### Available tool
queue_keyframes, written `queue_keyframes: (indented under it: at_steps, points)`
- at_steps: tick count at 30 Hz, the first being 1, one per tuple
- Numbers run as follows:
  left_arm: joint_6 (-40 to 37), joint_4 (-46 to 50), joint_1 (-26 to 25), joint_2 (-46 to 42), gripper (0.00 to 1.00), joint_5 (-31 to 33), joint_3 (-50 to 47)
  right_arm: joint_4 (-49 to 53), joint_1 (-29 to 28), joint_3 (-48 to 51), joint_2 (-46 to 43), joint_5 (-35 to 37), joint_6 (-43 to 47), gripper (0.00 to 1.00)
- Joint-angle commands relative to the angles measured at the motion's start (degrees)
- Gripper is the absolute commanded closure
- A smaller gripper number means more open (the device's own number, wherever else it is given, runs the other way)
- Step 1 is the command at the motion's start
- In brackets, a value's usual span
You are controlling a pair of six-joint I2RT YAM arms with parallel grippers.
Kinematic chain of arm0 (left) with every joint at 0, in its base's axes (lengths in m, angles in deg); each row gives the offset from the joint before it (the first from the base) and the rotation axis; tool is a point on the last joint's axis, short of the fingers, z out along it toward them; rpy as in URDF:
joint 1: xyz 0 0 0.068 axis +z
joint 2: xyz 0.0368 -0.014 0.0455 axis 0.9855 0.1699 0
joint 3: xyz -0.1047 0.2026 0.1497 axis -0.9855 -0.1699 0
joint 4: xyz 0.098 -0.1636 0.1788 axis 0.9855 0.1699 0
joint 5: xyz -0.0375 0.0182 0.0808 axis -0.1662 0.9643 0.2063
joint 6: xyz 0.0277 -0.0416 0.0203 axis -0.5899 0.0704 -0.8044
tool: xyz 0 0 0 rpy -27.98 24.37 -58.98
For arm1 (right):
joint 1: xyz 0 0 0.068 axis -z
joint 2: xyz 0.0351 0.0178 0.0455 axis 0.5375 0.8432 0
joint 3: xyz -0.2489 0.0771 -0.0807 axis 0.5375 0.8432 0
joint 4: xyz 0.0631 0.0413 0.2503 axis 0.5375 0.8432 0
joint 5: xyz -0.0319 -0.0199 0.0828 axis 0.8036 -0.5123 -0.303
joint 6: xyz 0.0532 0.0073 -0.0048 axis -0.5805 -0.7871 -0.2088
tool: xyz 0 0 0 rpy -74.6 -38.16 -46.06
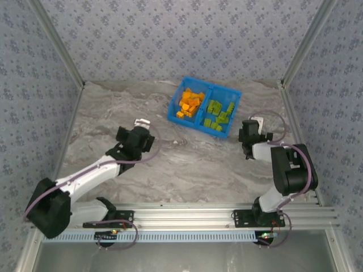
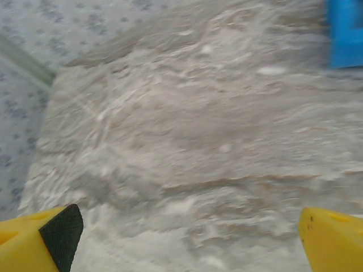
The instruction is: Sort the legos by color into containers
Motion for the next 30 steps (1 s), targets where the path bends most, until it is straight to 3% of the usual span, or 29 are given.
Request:
queue_keyframes:
  at_steps: [1, 4, 5, 6, 11, 13, 16, 22, 24, 26, 27, 30]
  points:
    - [-0.47, -7.99, 2.97, -5.99, 0.01, 3.22, -4.94, -11.81, 1.83, 2.90, -3.65, -6.39, 3.94, 0.00]
    - [-1.47, -13.31, 5.15, -9.08, 0.01, 4.57, -11.95, -24.34, 8.15, 12.39, -5.71, -24.84, 4.89, 0.00]
    - [-1.75, -15.26, 6.15, -9.76, 0.01, 5.17, -13.77, -31.75, 7.96, 14.34, -3.32, -25.04, 5.54, 0.00]
    - [-1.69, -17.47, 7.62, -10.24, 0.01, 4.53, -15.59, -30.04, 6.91, 13.90, -3.91, -22.72, 5.88, 0.00]
    - [0.36, -28.95, 23.10, -6.99, 0.01, -12.51, -20.96, -26.94, 7.81, 13.08, -4.74, -25.11, 5.62, 0.00]
    - [-1.84, -34.61, 26.45, -5.16, 0.01, -17.24, -21.01, -26.75, 7.92, 13.01, -4.74, -25.89, 5.75, 0.00]
    - [2.73, -38.79, 33.21, 0.82, 0.01, -26.07, -18.98, -26.66, 7.99, 13.01, -4.74, -25.99, 5.72, 0.00]
    - [0.72, -47.90, 34.38, 15.72, 0.01, -30.75, -14.36, -26.05, 8.39, 12.66, -4.70, -28.34, 6.16, 0.00]
    - [0.09, -57.96, 34.60, 23.73, 0.00, -31.49, -14.87, -26.04, 8.47, 12.63, -4.71, -28.50, 6.11, 0.00]
    - [1.39, -49.08, 35.49, 20.80, 0.01, -32.50, -13.07, -25.83, 8.55, 12.57, -4.73, -29.13, 6.24, 0.00]
    - [1.38, -52.81, 35.54, 22.51, 0.01, -31.98, -13.40, -25.78, 8.60, 12.50, -4.67, -29.20, 6.25, 0.00]
    - [2.16, -51.00, 36.17, 22.07, 0.00, -32.67, -12.94, -25.77, 8.68, 12.49, -4.72, -29.24, 6.25, 0.00]
